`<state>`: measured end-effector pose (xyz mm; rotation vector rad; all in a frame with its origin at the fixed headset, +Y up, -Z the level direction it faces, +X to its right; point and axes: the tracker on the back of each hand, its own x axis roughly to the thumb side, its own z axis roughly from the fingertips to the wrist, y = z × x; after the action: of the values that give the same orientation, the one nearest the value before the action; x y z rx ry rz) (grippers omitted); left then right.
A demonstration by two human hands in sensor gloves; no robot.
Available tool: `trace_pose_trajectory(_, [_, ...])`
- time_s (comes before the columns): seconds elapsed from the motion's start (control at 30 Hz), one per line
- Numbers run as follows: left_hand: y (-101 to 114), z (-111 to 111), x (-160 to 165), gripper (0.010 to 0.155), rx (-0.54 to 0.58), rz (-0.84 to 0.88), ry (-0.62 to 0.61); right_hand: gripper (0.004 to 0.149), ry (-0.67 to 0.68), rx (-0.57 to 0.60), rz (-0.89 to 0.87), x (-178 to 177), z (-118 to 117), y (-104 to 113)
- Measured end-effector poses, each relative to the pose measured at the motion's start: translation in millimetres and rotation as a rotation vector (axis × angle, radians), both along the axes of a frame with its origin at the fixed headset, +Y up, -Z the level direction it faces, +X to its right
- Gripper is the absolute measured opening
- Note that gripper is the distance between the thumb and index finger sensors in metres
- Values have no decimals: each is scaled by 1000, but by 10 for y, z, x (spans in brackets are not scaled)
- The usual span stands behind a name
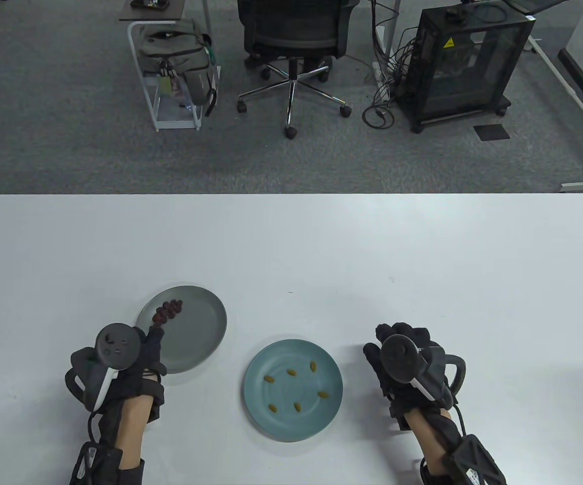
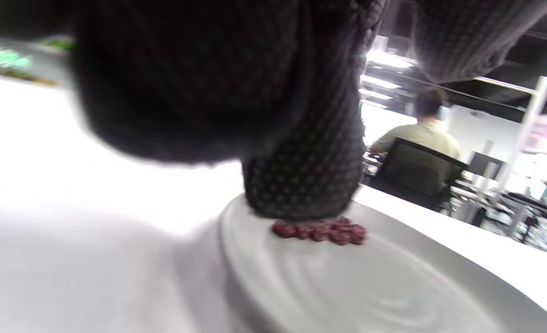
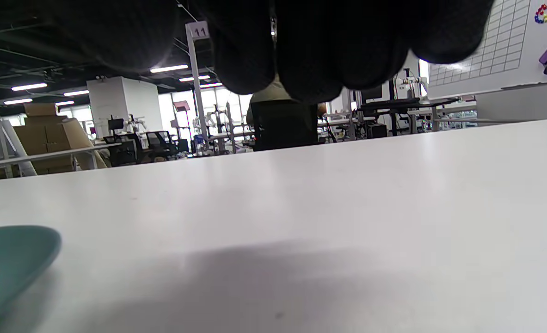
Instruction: Pick raisins with hand pinch into plate
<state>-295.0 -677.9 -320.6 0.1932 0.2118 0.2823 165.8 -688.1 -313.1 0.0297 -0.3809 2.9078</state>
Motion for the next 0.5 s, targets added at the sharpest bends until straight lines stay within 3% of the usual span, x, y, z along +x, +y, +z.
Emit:
trace_pose_trajectory(0.03, [40, -7, 84, 60, 10, -63, -79, 61, 8, 6, -4, -7, 8, 2])
trace_pose_trajectory(0.1, [71, 17, 224, 68, 85, -156, -113, 66, 22, 20, -2, -27, 20, 3])
trace_pose_trajectory(0.17, [59, 31, 315, 72, 80, -223, -159, 74, 17, 27, 8, -52, 34, -8])
trace_pose_trajectory(0.3, [-69, 26, 409, 85, -76, -197, -231, 84, 61, 33, 60, -108, 48, -25])
trace_pose_trajectory(0.5, [-136, 32, 487, 86, -152, -251, -256, 86, 97, 42, 81, -145, 58, -51])
